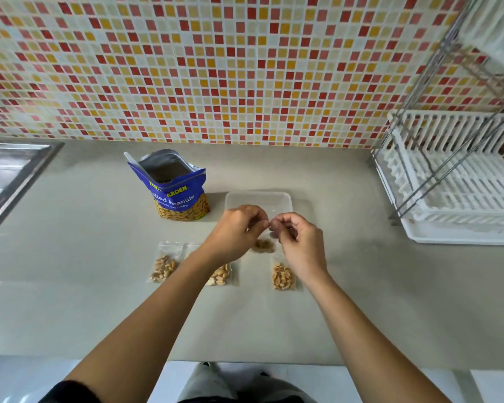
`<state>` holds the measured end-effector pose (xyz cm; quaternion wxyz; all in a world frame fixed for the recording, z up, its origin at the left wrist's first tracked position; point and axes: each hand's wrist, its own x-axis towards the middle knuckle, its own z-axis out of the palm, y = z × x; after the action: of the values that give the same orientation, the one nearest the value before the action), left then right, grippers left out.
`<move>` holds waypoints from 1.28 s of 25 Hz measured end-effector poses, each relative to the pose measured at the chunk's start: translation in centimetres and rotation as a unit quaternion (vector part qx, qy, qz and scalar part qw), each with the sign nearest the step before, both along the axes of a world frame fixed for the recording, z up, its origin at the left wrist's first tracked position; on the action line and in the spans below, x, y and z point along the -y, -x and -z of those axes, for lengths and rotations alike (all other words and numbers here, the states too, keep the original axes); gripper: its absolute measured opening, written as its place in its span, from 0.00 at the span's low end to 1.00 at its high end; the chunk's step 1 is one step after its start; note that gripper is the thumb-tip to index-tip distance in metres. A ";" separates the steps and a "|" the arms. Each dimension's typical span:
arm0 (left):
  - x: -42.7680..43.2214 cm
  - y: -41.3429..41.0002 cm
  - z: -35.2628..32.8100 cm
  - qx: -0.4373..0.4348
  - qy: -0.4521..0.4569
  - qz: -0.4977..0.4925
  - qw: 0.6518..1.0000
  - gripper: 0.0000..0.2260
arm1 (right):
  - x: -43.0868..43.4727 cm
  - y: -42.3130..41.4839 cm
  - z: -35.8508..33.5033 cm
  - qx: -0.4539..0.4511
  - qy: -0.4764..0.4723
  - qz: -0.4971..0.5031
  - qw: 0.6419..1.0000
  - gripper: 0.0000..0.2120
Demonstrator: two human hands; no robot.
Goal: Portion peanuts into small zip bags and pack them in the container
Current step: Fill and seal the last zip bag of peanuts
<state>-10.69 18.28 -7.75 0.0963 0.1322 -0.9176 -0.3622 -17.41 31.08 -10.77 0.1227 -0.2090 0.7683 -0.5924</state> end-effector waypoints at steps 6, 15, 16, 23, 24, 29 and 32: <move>1.4 -0.4 -0.5 -0.016 0.010 -0.028 0.999 0.05 | -0.2 0.4 -0.8 -0.050 0.020 0.037 0.998 0.06; 1.6 -1.8 3.3 0.012 -0.325 -0.046 0.945 0.05 | -0.2 1.2 0.8 0.157 0.055 -0.020 0.986 0.05; 1.1 -2.2 4.2 0.018 -0.410 -0.028 0.912 0.05 | -0.1 1.3 1.4 0.191 0.068 -0.015 0.979 0.05; -2.2 -3.1 10.4 0.097 -0.382 -0.187 0.900 0.17 | 0.2 2.4 8.0 -0.023 -0.195 -0.008 0.981 0.03; -2.5 -3.1 10.9 0.114 -0.326 -0.197 0.918 0.17 | 0.2 2.4 8.7 -0.063 -0.241 -0.013 0.969 0.03; -3.0 -2.6 11.4 0.197 -0.044 -0.124 0.972 0.19 | 0.9 1.8 11.1 -0.158 -0.369 -0.011 0.916 0.05; -2.3 -3.1 10.1 0.232 0.121 -0.090 0.961 0.22 | 1.1 1.1 11.0 -0.193 -0.356 0.004 0.914 0.08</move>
<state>-7.64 20.61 -17.83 -0.0717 0.2815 -0.9363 -0.1976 -18.48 29.98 -21.74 0.0357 -0.2589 0.9379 -0.2281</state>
